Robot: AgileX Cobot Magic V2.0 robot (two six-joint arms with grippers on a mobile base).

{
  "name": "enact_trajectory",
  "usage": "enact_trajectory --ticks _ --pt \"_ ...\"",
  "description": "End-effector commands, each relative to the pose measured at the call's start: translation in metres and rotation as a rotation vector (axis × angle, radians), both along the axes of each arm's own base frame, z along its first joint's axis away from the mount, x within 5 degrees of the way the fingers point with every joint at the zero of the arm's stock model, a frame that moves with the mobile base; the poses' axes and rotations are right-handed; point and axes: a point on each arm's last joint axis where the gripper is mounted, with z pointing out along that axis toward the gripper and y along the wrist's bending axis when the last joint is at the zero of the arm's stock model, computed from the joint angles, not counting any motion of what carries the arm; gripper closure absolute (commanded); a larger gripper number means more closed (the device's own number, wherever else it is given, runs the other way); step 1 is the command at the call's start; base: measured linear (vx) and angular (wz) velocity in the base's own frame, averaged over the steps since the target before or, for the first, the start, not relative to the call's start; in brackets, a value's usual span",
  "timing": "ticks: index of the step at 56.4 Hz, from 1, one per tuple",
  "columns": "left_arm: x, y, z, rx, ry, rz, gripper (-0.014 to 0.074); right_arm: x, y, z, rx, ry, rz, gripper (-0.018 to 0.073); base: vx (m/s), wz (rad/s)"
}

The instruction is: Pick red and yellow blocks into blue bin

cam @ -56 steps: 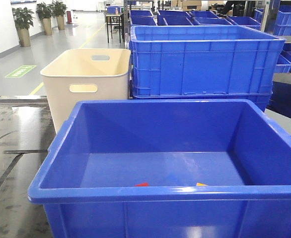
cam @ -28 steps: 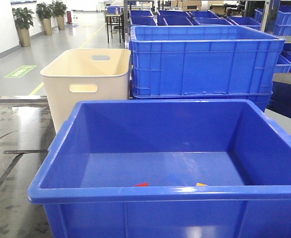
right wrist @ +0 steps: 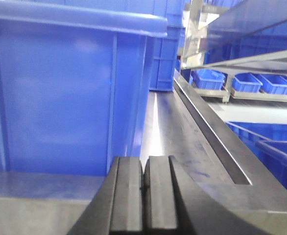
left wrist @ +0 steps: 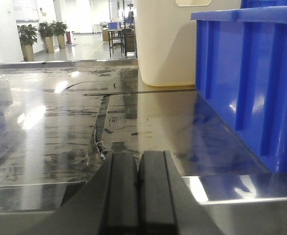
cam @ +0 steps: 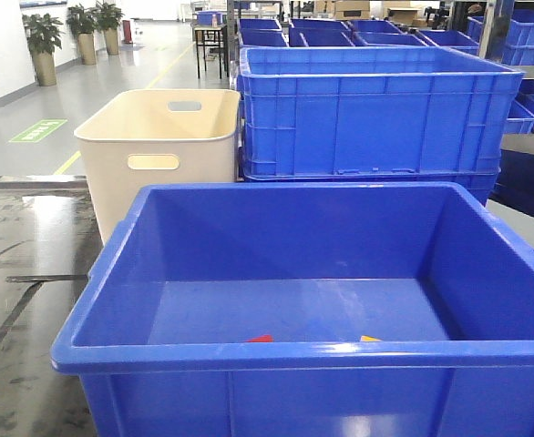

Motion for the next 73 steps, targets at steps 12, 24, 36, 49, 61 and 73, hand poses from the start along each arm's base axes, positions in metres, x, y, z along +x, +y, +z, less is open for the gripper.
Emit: enact_trajectory --ticks 12,24,36,49,61,73 --pt "-0.0024 -0.0005 0.0143 -0.017 -0.117 -0.009 0.0603 -0.0011 0.0018 0.0093 0.032 -0.13 0.032 0.057 0.0 0.0" --pt "-0.0024 -0.0005 0.0143 -0.017 -0.117 -0.009 0.0603 -0.0012 0.0018 0.0105 0.025 -0.143 0.032 0.057 0.0 0.0" --pt "-0.0024 -0.0005 0.0143 -0.017 -0.117 -0.009 0.0603 -0.0013 0.0023 0.0115 0.052 -0.155 0.04 0.057 0.0 0.0" --pt "-0.0024 -0.0005 0.0143 -0.017 -0.117 -0.009 0.0603 -0.0014 0.0024 0.012 0.061 -0.16 0.042 0.057 0.0 0.0" --pt "-0.0024 -0.0005 0.0143 -0.017 -0.117 -0.009 0.0603 -0.0013 0.0023 0.0113 0.065 -0.153 0.041 0.057 0.0 0.0" --pt "-0.0024 -0.0005 0.0143 -0.017 -0.117 -0.009 0.0603 -0.0013 0.0023 0.0113 0.065 -0.153 0.041 0.057 0.0 0.0"
